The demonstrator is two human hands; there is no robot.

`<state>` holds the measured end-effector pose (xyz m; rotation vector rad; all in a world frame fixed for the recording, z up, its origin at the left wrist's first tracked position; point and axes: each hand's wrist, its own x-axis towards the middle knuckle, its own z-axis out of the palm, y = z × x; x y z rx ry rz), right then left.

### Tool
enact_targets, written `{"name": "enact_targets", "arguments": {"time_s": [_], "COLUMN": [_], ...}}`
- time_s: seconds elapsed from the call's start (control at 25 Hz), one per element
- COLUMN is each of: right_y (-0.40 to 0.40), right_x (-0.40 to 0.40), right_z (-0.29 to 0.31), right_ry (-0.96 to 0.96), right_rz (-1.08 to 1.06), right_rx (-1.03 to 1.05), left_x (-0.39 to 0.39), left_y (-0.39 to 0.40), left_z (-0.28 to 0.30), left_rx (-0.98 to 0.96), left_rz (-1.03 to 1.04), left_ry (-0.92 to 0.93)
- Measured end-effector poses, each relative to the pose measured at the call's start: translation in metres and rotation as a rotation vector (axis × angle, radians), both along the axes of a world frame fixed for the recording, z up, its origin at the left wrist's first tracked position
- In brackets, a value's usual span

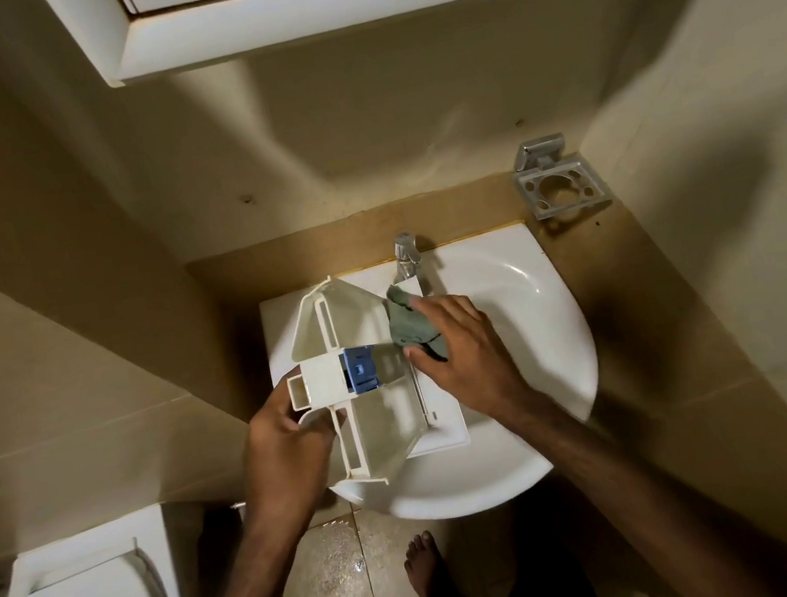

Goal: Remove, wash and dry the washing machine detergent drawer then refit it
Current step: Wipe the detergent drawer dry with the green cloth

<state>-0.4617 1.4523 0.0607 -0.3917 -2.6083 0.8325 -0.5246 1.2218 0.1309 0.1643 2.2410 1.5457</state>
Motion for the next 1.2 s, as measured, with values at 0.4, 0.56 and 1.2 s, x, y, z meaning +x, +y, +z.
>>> {"name": "enact_targets", "arguments": {"time_s": [0.4,0.56,1.2], "right_y": [-0.003,-0.018,0.016], "right_x": [-0.016,0.0,-0.029], "right_z": [-0.004,0.0,0.03], "right_ry": [-0.117,-0.285,-0.151], "right_rz": [-0.216,-0.099,-0.133], "right_rx": [0.366,0.497,0.619], "left_x": [0.0,-0.002,-0.014], "left_y": [0.006,0.005,0.003], "left_z": [0.004,-0.002,0.014], "left_rx": [0.055,0.076,0.141], "left_rz": [-0.014,0.047,0.005], "left_ry": [0.045,0.035,-0.002]}}
